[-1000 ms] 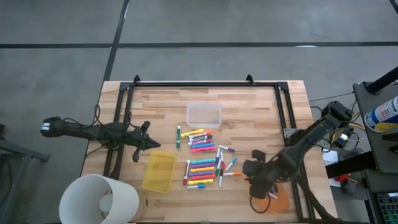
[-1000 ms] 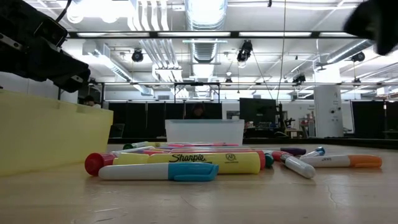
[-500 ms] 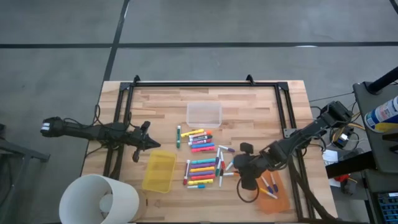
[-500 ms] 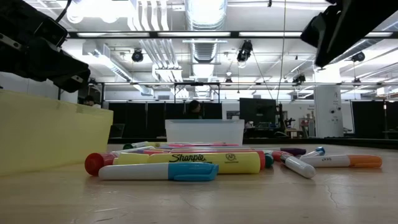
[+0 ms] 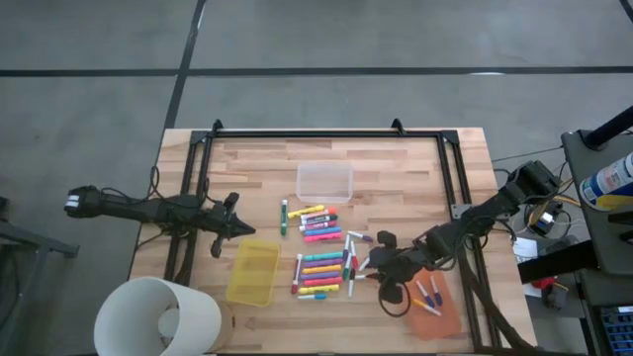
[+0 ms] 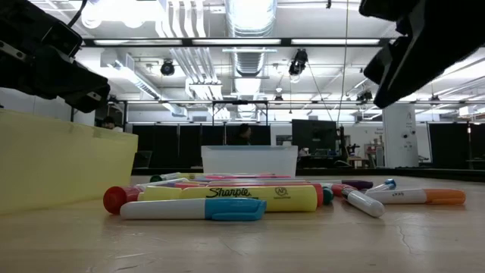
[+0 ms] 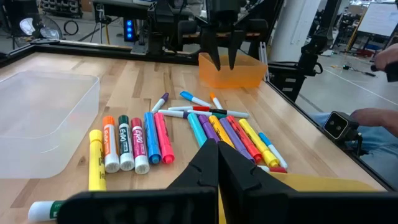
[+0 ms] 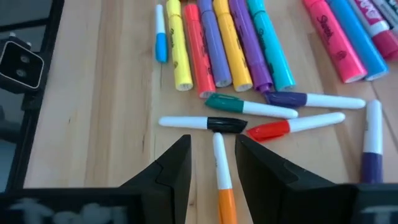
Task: Pick & Place Markers
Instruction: Put the small orange highlighter pen into the orange bin
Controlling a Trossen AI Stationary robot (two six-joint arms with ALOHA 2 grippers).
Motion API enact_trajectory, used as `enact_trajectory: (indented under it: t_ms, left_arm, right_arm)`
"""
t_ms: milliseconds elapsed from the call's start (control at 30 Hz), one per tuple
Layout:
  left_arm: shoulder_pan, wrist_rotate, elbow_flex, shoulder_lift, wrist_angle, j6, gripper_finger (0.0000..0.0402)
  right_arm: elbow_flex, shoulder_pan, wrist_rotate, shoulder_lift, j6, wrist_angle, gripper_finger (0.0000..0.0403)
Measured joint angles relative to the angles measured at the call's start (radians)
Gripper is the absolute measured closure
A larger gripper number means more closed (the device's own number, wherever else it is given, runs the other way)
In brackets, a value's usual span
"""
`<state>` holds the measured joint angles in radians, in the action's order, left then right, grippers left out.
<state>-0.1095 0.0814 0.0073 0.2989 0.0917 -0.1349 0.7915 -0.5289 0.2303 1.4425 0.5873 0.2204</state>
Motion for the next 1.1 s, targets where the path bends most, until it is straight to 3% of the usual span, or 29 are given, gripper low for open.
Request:
enact_trajectory:
  t_ms: [167, 400, 667, 1100]
  left_arm:
    - [0.000, 0.000, 0.000, 0.000, 0.000, 0.000, 0.0401]
    - [0.000, 0.000, 0.000, 0.000, -0.006, 0.000, 0.0401]
    - [0.000, 0.000, 0.000, 0.000, -0.007, 0.000, 0.0401]
    - [0.000, 0.000, 0.000, 0.000, -0.013, 0.000, 0.0401]
  right_arm:
    - [-0.018, 0.003, -0.008, 0.043, 0.036, -0.014, 0.0282]
    - [0.025, 0.019, -0.101, 0.167, 0.034, -0.007, 0.0287]
    - [0.054, 0.019, -0.109, 0.259, 0.034, 0.037, 0.0288]
    - [0.055, 0.022, -0.116, 0.289, 0.034, 0.045, 0.0347]
